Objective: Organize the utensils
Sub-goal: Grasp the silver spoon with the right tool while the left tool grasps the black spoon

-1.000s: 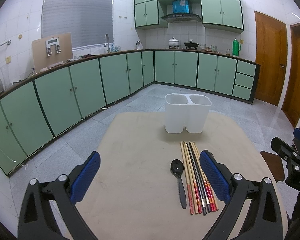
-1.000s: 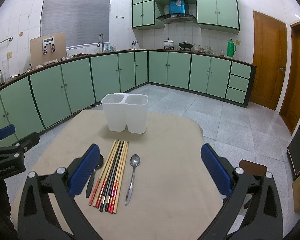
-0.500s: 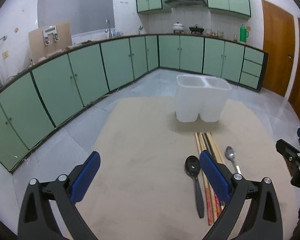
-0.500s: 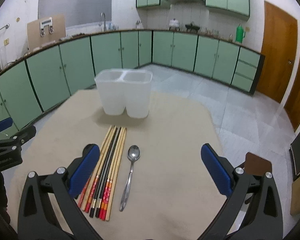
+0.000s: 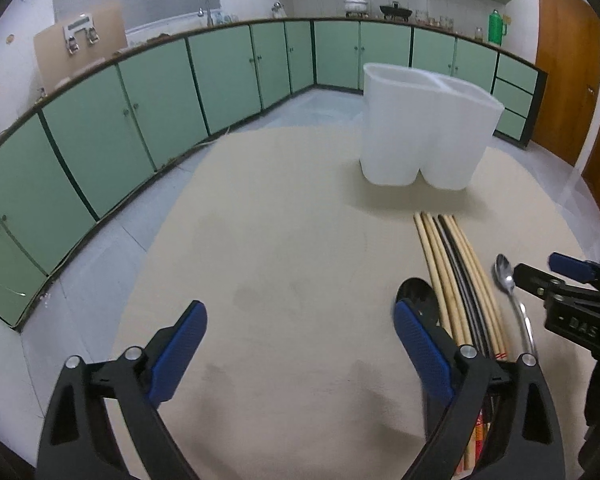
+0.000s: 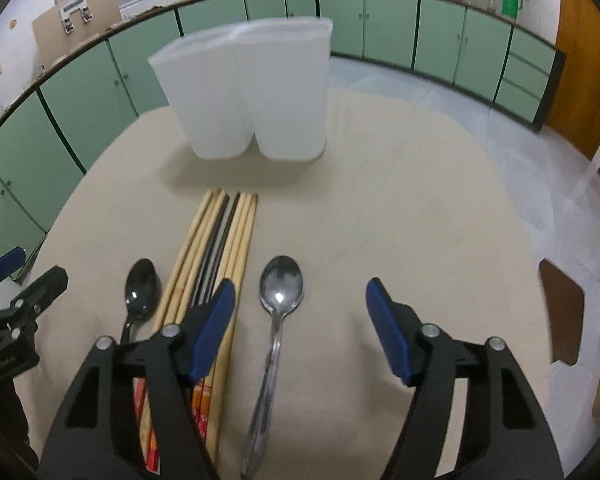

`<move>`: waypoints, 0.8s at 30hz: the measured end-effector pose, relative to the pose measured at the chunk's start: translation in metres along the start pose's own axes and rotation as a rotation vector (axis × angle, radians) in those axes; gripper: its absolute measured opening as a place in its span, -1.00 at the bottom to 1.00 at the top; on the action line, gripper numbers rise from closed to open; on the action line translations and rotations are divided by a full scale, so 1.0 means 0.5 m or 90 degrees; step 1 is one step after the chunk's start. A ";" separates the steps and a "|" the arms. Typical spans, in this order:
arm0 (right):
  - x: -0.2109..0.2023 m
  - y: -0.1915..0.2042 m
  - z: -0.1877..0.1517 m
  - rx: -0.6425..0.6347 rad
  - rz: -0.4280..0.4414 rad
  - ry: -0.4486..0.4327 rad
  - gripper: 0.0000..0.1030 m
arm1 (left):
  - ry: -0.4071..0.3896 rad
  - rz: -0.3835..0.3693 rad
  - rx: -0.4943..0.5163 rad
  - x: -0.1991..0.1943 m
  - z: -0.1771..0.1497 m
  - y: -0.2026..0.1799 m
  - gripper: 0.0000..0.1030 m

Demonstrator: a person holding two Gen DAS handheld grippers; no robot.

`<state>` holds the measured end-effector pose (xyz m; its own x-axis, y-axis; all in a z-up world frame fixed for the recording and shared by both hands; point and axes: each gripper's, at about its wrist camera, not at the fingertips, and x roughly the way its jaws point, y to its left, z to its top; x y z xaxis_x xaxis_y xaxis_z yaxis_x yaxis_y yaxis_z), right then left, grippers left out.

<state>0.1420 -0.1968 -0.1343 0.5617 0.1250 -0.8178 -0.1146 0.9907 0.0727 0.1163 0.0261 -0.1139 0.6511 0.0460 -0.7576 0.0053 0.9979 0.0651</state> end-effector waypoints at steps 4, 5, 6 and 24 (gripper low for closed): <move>0.036 0.002 -0.002 -0.001 0.006 0.023 0.11 | 0.013 -0.006 0.003 0.018 -0.005 -0.005 0.79; 0.045 0.004 -0.001 0.000 0.008 0.025 0.10 | 0.015 -0.007 0.004 0.021 -0.006 -0.007 0.79; 0.048 0.005 -0.002 0.000 0.006 0.023 0.09 | 0.016 -0.010 0.005 0.022 -0.008 -0.008 0.79; 0.037 -0.004 -0.013 -0.025 0.003 0.010 -0.46 | 0.069 -0.055 0.056 0.083 -0.040 -0.092 0.82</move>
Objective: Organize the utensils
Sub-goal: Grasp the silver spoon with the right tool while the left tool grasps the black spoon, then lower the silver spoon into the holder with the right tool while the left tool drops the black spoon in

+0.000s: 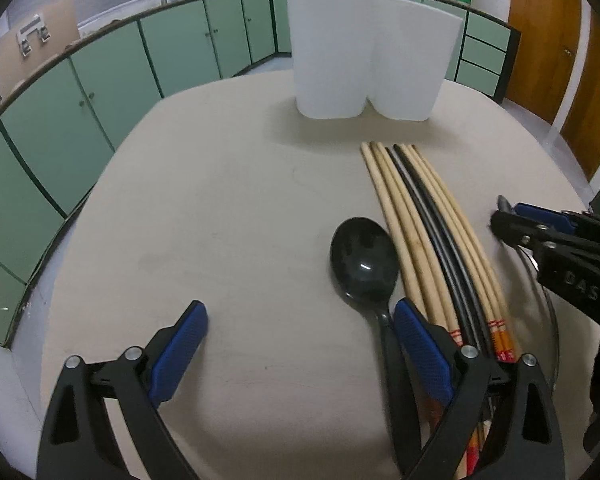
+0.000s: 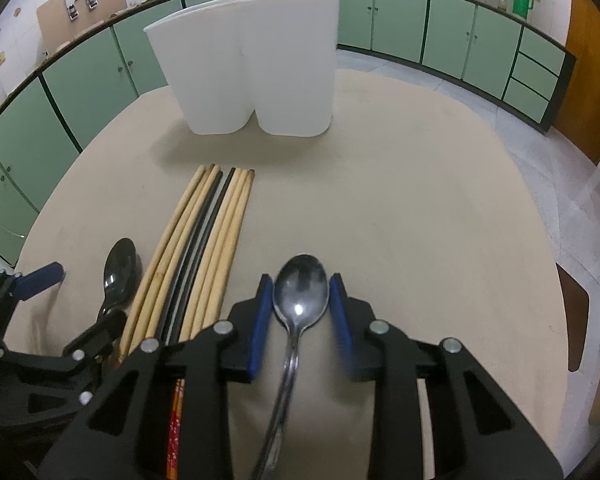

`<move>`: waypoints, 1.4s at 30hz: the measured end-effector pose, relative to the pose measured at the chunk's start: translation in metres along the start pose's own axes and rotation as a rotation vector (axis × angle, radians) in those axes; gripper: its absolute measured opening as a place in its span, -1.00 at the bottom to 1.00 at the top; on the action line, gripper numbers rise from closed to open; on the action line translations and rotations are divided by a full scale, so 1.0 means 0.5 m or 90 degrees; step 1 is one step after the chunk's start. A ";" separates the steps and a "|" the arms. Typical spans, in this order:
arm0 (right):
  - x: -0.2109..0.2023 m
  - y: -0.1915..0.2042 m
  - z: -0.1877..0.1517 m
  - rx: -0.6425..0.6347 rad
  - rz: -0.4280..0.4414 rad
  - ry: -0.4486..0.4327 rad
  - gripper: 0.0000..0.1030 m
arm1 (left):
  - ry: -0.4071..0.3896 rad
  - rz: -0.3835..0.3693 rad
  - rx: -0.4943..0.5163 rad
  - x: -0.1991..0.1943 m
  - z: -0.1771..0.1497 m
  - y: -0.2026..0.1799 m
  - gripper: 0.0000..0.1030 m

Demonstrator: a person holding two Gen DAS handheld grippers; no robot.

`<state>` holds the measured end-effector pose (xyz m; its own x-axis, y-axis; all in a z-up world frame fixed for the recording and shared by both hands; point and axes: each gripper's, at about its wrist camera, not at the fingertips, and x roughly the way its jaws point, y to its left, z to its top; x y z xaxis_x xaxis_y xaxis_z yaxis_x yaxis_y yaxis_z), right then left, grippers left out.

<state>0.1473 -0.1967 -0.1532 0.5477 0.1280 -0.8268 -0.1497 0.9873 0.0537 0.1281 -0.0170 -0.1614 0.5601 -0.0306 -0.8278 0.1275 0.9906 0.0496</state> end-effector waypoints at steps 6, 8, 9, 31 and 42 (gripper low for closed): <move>0.002 -0.001 0.000 0.001 -0.003 -0.002 -0.46 | -0.004 0.040 -0.007 0.006 0.007 0.018 0.84; 0.002 0.000 0.000 -0.003 -0.005 -0.003 -0.46 | -0.003 0.044 -0.017 0.008 0.010 0.028 0.84; 0.001 0.001 0.000 -0.005 -0.006 -0.003 -0.46 | -0.002 0.045 -0.020 0.009 0.012 0.032 0.84; 0.013 -0.003 0.013 -0.005 0.003 0.013 -0.46 | 0.002 -0.026 -0.050 0.034 0.083 0.041 0.02; -0.060 -0.009 0.004 0.002 -0.001 -0.071 -0.46 | -0.083 -0.093 -0.054 -0.042 0.075 0.031 -0.31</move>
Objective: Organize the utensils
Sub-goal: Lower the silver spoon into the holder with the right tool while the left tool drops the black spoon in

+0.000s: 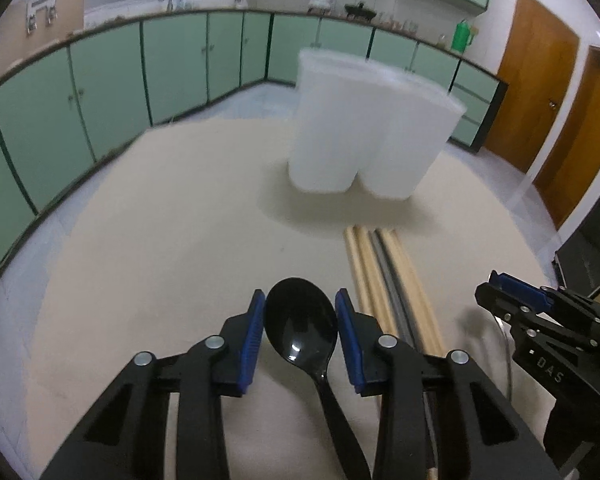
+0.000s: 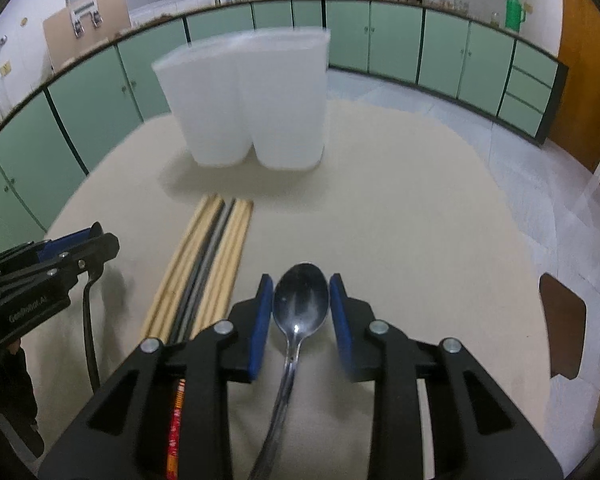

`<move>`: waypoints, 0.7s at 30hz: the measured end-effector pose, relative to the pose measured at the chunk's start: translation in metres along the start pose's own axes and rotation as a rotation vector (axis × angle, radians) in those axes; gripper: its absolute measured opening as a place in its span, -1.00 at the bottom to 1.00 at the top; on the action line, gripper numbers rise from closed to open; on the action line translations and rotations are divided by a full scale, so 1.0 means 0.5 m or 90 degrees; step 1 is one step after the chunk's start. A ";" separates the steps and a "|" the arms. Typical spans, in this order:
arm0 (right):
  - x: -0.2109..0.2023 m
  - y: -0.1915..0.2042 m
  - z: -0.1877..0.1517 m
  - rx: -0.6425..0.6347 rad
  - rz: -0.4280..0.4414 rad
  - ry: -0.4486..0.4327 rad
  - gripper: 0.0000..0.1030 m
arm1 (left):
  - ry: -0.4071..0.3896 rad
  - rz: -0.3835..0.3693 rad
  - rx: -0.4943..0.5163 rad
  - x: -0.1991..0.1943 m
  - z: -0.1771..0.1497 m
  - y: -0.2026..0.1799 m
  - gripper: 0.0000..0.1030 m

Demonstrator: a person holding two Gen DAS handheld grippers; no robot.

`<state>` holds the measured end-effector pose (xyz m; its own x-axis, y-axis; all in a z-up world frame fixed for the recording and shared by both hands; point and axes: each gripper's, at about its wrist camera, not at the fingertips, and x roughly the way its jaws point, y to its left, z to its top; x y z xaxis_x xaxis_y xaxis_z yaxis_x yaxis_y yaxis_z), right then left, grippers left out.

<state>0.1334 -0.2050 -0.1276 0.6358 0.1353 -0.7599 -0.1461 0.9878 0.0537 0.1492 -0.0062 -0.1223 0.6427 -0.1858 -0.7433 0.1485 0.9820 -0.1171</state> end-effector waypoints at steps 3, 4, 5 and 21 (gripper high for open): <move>-0.037 0.000 0.009 -0.005 -0.003 -0.043 -0.46 | -0.044 0.001 0.013 -0.042 0.011 -0.009 -0.31; -0.045 0.001 0.014 -0.005 -0.003 -0.053 -0.46 | -0.056 0.002 0.015 -0.052 0.015 -0.010 -0.31; -0.060 0.000 0.020 -0.005 -0.001 -0.069 -0.46 | -0.076 0.005 0.016 -0.067 0.021 -0.012 -0.32; -0.207 -0.032 0.226 -0.021 0.050 -0.248 -0.47 | -0.289 0.015 0.034 -0.182 0.197 -0.028 -0.32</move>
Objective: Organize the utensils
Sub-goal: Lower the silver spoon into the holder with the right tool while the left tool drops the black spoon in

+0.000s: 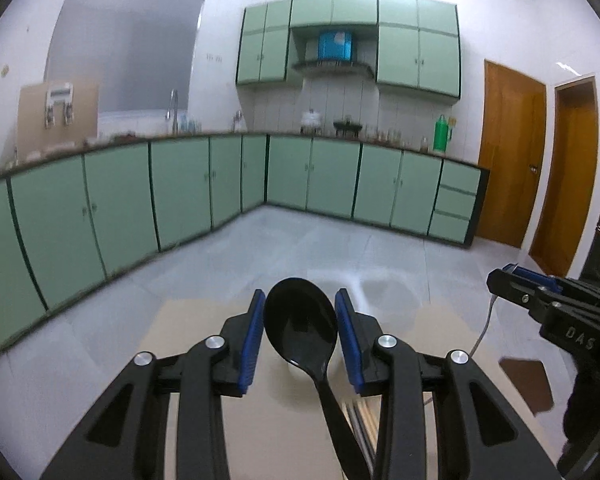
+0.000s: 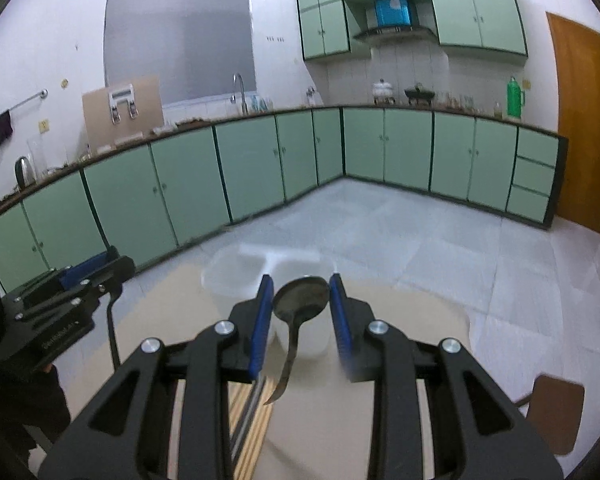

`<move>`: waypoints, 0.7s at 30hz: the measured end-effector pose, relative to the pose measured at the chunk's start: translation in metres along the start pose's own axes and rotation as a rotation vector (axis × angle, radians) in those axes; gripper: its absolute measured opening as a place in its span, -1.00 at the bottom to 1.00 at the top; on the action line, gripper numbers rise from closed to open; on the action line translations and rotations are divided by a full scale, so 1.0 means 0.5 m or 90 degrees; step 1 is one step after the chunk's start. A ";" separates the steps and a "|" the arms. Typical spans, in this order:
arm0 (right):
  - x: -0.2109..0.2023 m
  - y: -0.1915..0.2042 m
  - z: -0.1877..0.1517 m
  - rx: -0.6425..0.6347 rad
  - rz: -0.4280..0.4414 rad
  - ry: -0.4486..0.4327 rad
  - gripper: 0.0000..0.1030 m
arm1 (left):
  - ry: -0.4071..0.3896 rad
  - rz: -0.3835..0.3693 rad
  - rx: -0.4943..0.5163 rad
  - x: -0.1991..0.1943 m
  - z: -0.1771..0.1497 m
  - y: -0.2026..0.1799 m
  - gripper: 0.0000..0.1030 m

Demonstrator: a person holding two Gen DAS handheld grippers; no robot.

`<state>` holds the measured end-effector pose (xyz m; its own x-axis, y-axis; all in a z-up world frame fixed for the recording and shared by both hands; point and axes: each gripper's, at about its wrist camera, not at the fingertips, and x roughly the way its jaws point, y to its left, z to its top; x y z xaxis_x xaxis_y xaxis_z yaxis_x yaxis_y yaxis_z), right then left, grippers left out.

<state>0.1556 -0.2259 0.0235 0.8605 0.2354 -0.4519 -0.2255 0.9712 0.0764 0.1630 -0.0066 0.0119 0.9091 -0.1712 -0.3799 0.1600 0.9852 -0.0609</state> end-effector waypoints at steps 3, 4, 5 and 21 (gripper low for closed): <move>0.011 -0.013 0.060 -0.007 0.002 -0.028 -0.47 | -0.038 0.004 0.010 0.032 0.057 -0.010 -0.32; 0.020 -0.018 0.079 -0.007 0.002 -0.035 -0.47 | -0.055 0.006 0.016 0.050 0.082 -0.016 -0.32; 0.030 -0.022 0.095 -0.008 0.002 -0.039 -0.47 | -0.064 0.008 0.020 0.058 0.094 -0.020 -0.32; 0.251 -0.058 0.072 -0.008 -0.017 0.060 -0.47 | -0.040 0.030 0.069 0.312 0.086 -0.050 -0.31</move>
<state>0.2866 -0.2231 -0.0035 0.8192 0.2038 -0.5360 -0.2088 0.9766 0.0523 0.3173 -0.0583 -0.0063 0.9384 -0.1275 -0.3213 0.1536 0.9865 0.0571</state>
